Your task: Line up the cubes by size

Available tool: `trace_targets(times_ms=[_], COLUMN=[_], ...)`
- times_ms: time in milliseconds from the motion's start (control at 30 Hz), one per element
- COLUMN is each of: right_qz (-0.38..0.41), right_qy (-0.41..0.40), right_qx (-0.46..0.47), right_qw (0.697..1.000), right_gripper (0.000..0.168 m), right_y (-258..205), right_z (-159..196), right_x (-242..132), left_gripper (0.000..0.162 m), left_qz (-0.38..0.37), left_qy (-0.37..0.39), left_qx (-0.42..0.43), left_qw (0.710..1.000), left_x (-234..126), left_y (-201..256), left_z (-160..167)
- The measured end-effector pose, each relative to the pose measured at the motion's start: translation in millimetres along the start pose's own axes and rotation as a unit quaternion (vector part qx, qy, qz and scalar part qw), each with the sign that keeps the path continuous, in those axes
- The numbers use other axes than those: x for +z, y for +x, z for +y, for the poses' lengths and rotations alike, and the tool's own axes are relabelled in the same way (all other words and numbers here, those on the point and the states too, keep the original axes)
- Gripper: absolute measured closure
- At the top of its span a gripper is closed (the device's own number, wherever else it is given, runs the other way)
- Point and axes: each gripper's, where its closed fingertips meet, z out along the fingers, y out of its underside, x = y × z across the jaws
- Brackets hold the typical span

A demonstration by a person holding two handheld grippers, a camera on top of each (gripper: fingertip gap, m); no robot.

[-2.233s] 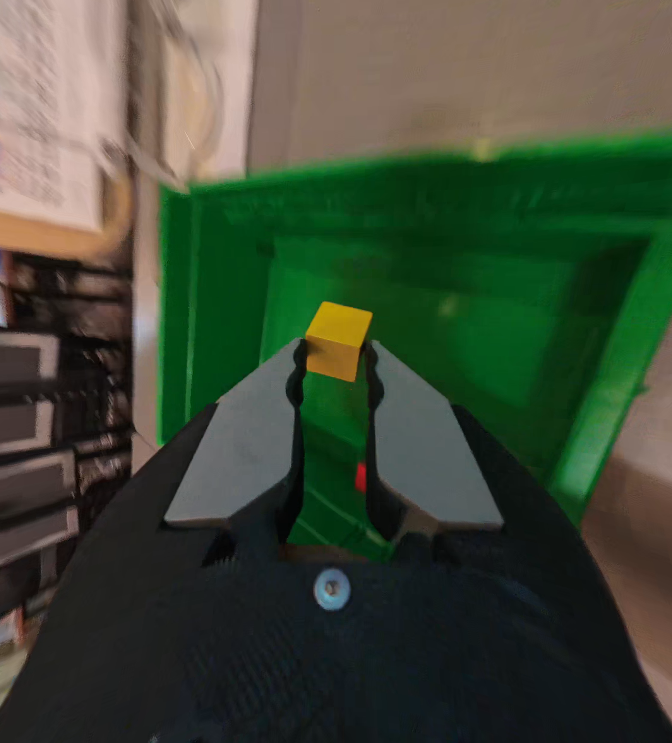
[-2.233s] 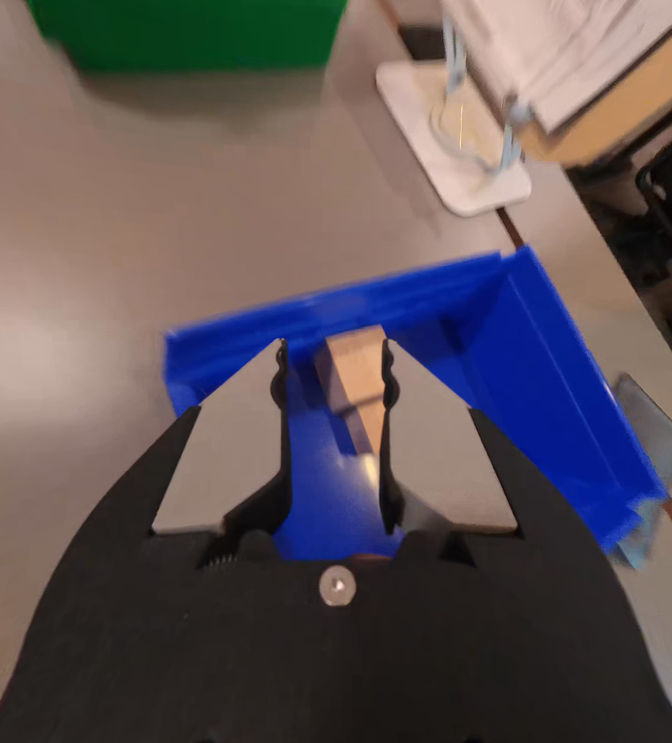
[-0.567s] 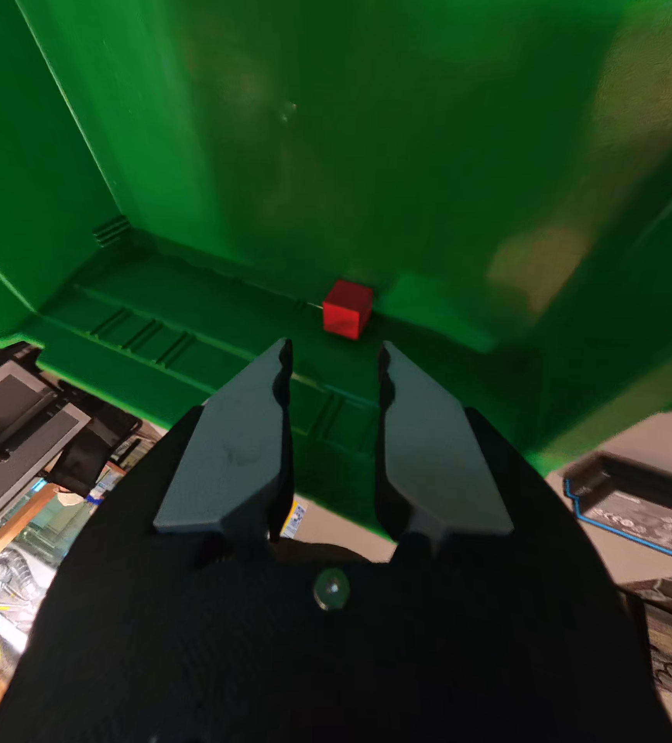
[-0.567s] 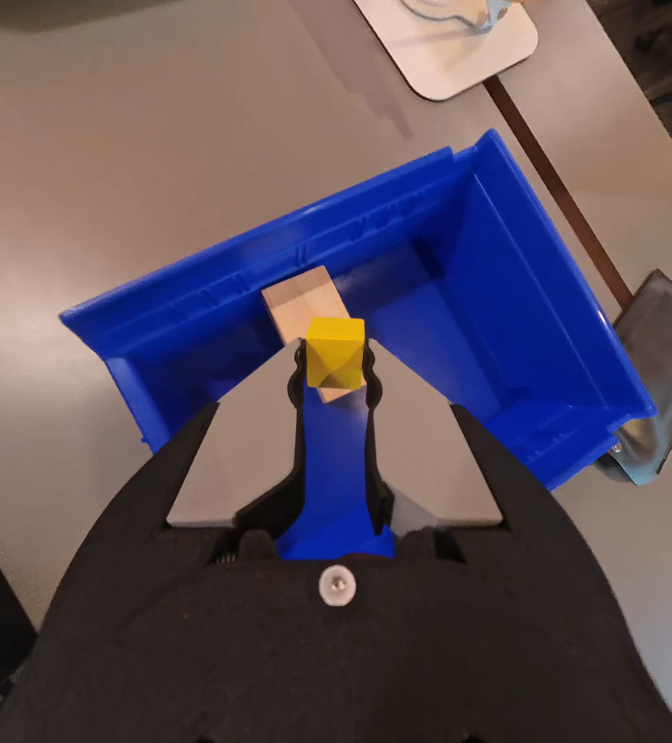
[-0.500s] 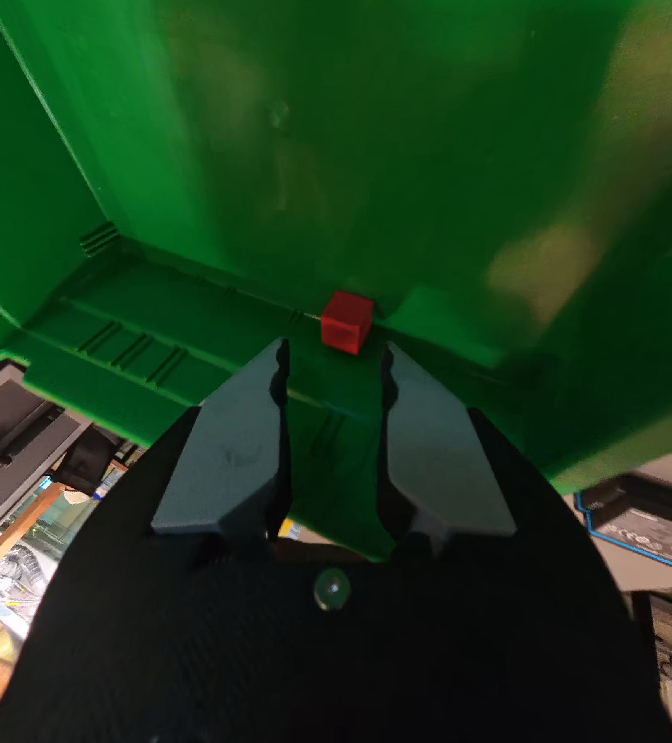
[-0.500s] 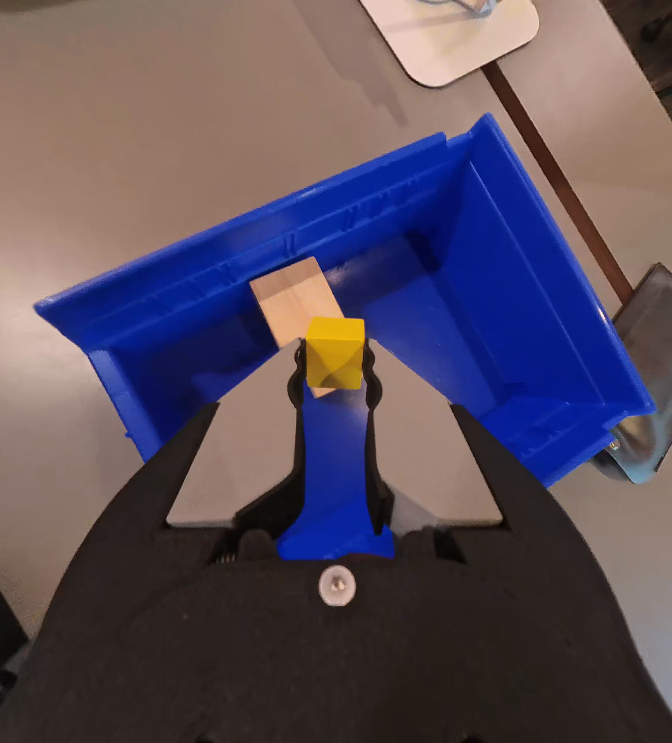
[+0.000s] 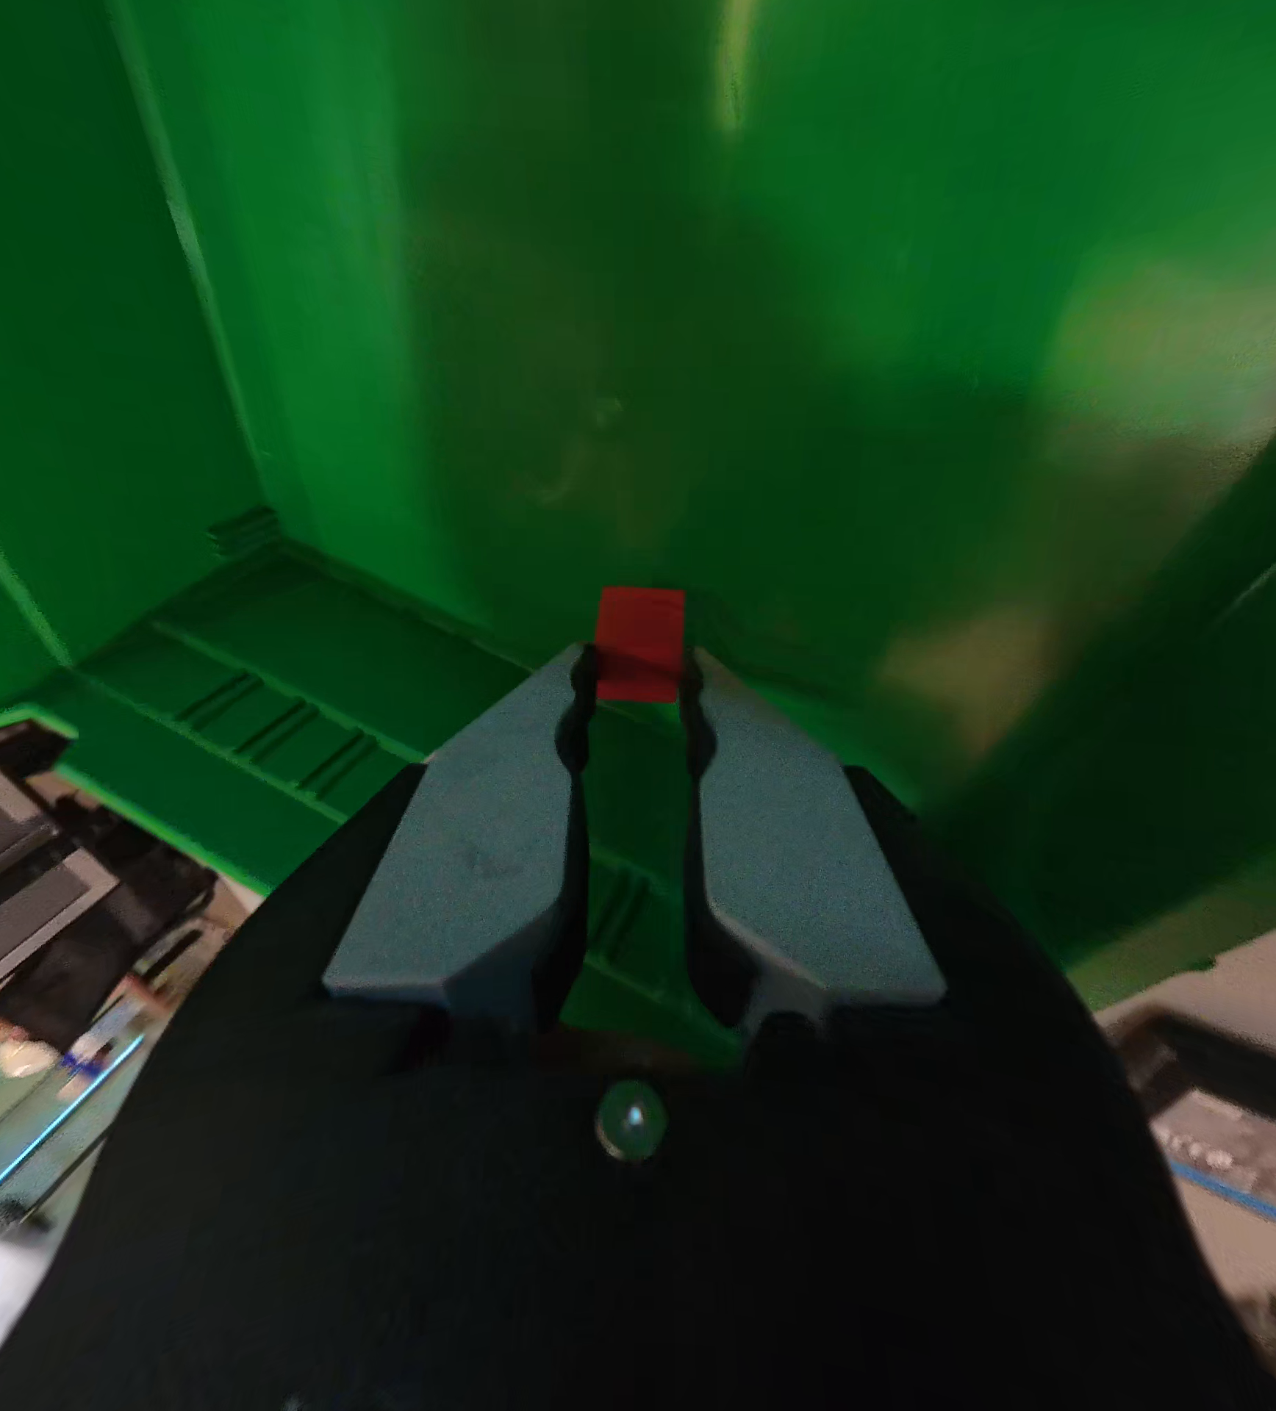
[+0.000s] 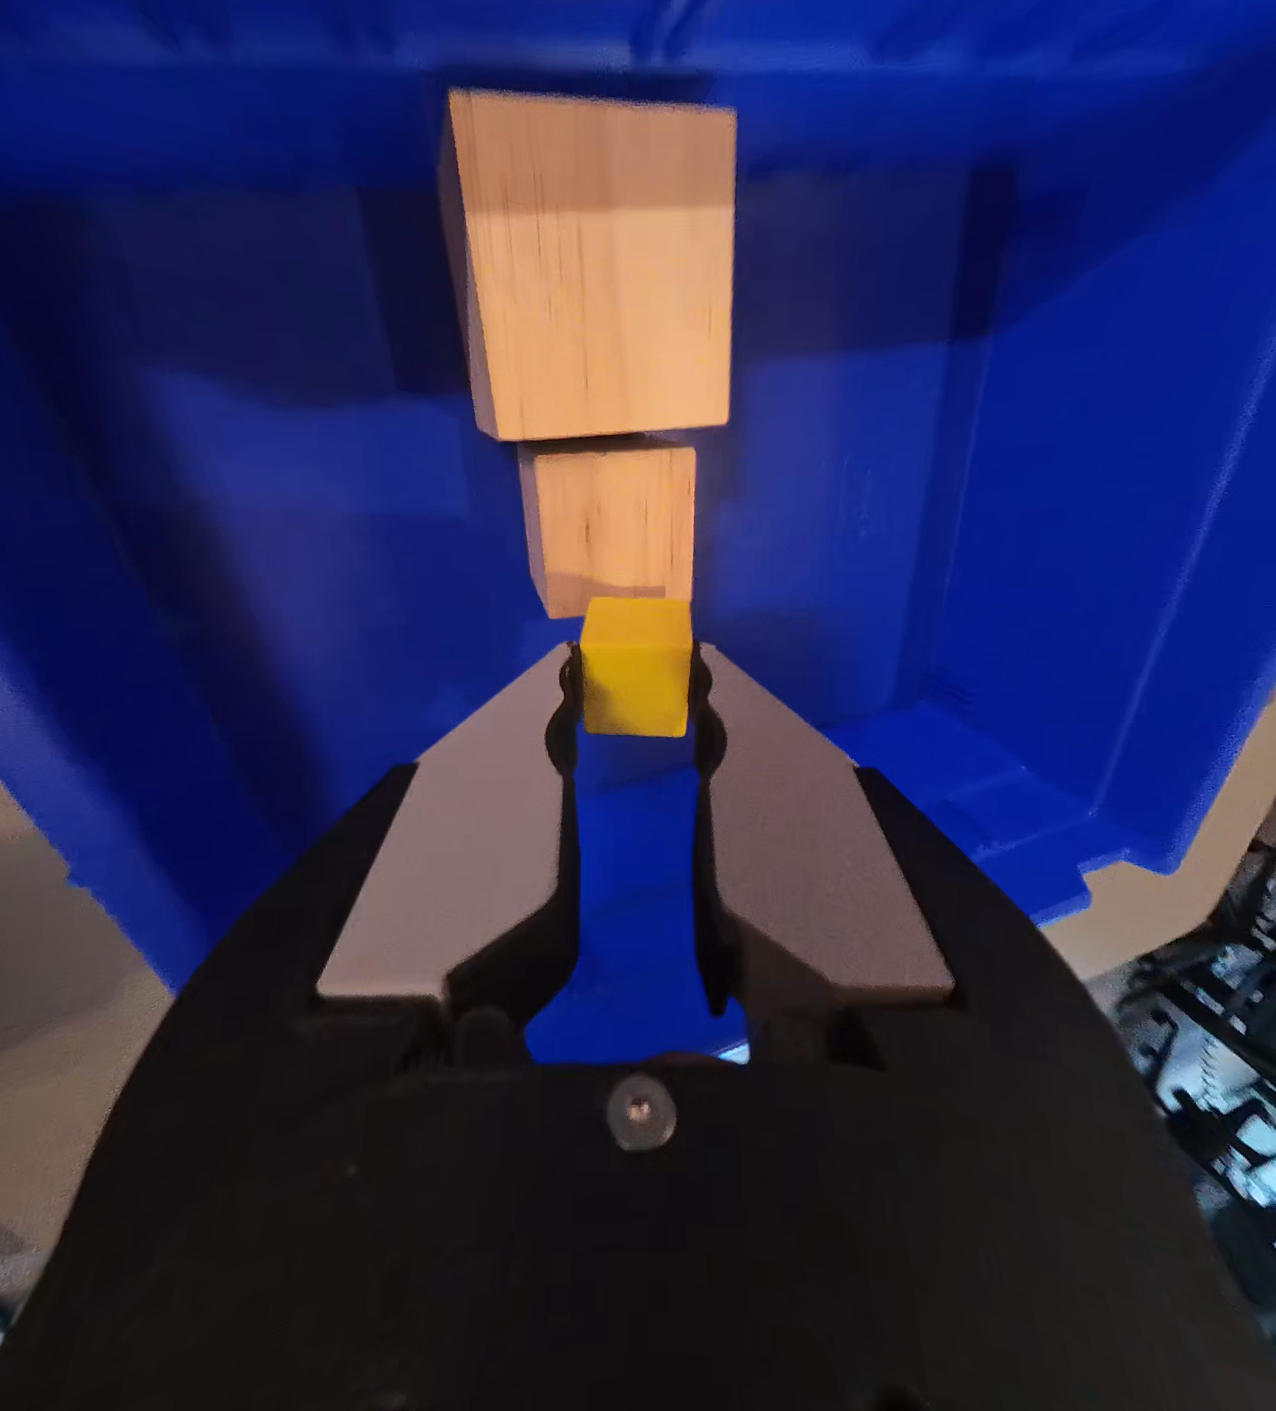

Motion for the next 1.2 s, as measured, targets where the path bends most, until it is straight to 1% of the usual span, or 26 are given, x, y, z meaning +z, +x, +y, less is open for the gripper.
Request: trace_targets(times_ms=[100, 200, 333, 467, 533, 567, 633, 700, 733, 800, 833, 867, 900, 967, 1000, 1033, 1100, 1167, 1200], right_qz=[-0.006, -0.018, -0.037, -0.042, -0.047, -0.047, -0.048, -0.030, -0.028, -0.049, -0.067, -0.102, -0.158, -0.284, -0.337, -0.371, -0.409, -0.459, -0.477], right_qy=[-0.018, -0.050, -0.048, -0.044, -0.030, -0.024, 0.006, 0.085, 0.140, 0.261, 0.323, 0.391, 0.456, 0.547, 0.562, 0.563, 0.559, 0.564, 0.569], right_qx=[-0.002, -0.002, 0.003, 0.013, 0.038, 0.051, 0.081, 0.114, 0.138, 0.192, 0.217, 0.240, 0.255, 0.258, 0.249, 0.242, 0.224, 0.211, 0.207], right_qw=[1.000, 0.999, 0.998, 0.998, 0.998, 0.997, 0.996, 0.989, 0.980, 0.945, 0.919, 0.883, 0.838, 0.744, 0.713, 0.698, 0.686, 0.653, 0.637], right_gripper=[0.142, 0.142, 0.142, 0.142, 0.140, 0.132, 0.127, 0.125, 0.121, 0.120, 0.121, 0.123, 0.123, 0.123, 0.121, 0.120, 0.114, 0.114, 0.113], right_y=[3, 1, -5, -7, -5, -3, 2, 12, 14, 12, 9, 2, -10, -40, -56, -68, -90, -106, -110], right_z=[7, 21, 20, 11, 7, 7, 5, -10, -23, -57, -76, -98, -120, -157, -170, -182, -203, -218, -223], right_x=[4, 10, 25, 40, 37, 34, 21, -4, -20, -57, -78, -101, -125, -167, -178, -180, -178, -185, -189], left_gripper=[0.143, 0.143, 0.142, 0.143, 0.143, 0.143, 0.143, 0.143, 0.143, 0.143, 0.143, 0.143, 0.143, 0.143, 0.143, 0.143, 0.143, 0.143, 0.143], left_qz=[-0.026, -0.054, -0.066, -0.086, -0.103, -0.109, -0.112, -0.117, -0.121, -0.127, -0.132, -0.139, -0.142, -0.139, -0.136, -0.132, -0.128, -0.123, -0.128], left_qy=[0.097, 0.203, 0.358, 0.465, 0.510, 0.533, 0.581, 0.608, 0.617, 0.634, 0.645, 0.655, 0.664, 0.680, 0.689, 0.697, 0.710, 0.710, 0.703], left_qx=[-0.033, -0.058, -0.090, -0.084, -0.086, -0.088, -0.090, -0.082, -0.074, -0.052, -0.043, -0.036, -0.029, -0.011, -0.003, 0.005, 0.012, 0.016, 0.016], left_qw=[0.994, 0.976, 0.927, 0.877, 0.850, 0.834, 0.801, 0.781, 0.774, 0.761, 0.752, 0.742, 0.734, 0.720, 0.712, 0.705, 0.693, 0.693, 0.699], left_x=[-27, -58, -100, -136, -157, -169, -193, -210, -217, -229, -235, -242, -247, -255, -258, -262, -268, -269, -267], left_y=[-10, -19, -19, -12, -12, -12, -9, -2, 3, 15, 21, 25, 29, 39, 45, 50, 56, 61, 60], left_z=[-27, -55, -102, -151, -174, -185, -207, -228, -239, -260, -269, -278, -286, -301, -307, -312, -320, -327, -329])
